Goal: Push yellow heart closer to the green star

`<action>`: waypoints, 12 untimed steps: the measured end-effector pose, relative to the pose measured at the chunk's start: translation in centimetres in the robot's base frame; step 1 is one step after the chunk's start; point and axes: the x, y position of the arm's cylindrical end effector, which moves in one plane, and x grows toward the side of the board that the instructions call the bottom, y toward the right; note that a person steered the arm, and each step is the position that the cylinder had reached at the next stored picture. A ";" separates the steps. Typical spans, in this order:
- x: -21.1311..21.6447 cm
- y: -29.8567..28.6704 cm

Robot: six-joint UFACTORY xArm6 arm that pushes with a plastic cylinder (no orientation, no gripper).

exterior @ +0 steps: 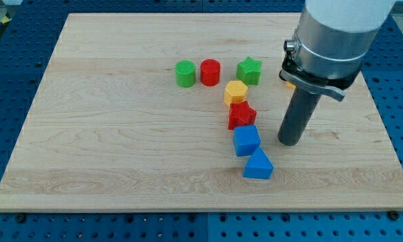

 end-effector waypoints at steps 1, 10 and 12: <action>-2.3 0.7; -11.5 7.2; -12.4 2.3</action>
